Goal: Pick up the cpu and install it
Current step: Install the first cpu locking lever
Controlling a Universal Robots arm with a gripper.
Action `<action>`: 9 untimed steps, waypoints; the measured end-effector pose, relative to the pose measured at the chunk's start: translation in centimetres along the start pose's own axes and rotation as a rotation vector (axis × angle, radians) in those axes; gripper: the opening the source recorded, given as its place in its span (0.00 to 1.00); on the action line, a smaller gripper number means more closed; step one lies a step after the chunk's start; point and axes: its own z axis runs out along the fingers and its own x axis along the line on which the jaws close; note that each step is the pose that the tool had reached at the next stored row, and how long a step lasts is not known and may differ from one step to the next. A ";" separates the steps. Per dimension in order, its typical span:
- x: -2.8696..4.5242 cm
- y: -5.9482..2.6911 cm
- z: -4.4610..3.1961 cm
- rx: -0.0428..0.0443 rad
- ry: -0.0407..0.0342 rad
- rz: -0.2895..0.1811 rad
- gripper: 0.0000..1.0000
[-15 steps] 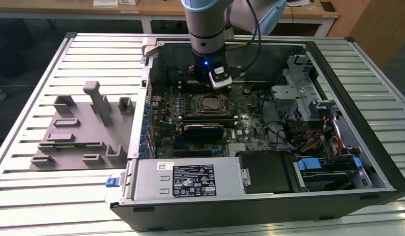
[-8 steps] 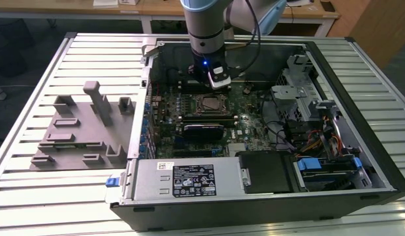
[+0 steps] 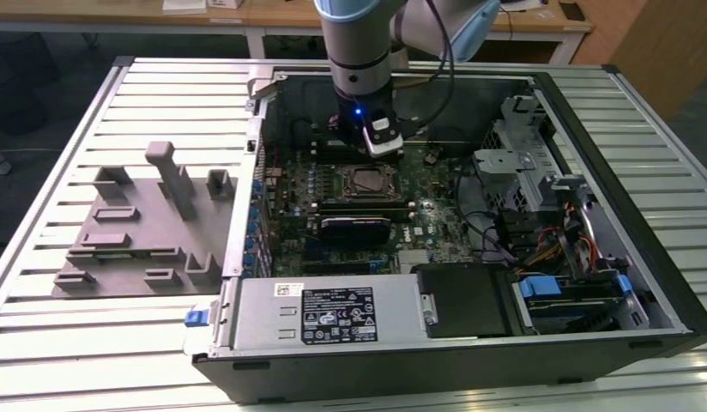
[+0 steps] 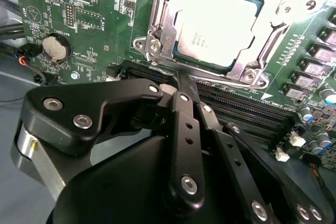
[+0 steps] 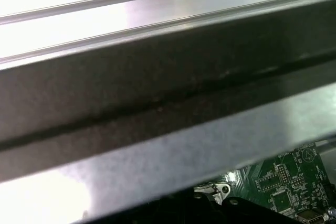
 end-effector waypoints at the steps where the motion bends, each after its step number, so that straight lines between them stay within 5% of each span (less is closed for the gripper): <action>1: 0.00 -0.01 0.03 0.0009 -0.0004 0.000 0.11; 9: 0.03 -0.04 0.22 0.0056 -0.0019 -0.001 0.11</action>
